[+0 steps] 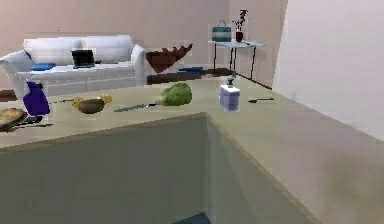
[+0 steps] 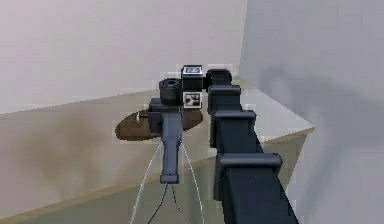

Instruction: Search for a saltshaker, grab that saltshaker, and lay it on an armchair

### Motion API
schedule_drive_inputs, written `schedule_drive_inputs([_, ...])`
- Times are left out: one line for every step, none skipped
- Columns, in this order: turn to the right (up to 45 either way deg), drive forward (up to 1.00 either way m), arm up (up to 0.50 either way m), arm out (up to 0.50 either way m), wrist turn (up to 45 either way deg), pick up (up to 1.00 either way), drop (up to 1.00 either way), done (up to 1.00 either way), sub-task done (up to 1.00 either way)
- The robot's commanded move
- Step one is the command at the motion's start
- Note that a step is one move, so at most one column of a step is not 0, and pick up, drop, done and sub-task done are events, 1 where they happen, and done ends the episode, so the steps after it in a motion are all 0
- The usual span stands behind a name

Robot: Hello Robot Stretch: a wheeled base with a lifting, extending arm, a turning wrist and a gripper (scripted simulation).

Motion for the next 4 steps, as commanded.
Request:
schedule_drive_inputs([0.0,0.00,0.00,0.00,45.0,0.00,0.00,0.00,0.00])
schedule_drive_inputs([0.0,0.00,0.00,0.00,45.0,0.00,0.00,0.00,0.00])
schedule_drive_inputs([0.0,0.00,0.00,0.00,45.0,0.00,0.00,0.00,0.00])
schedule_drive_inputs([0.0,0.00,0.00,0.00,30.0,0.00,0.00,0.00,0.00])
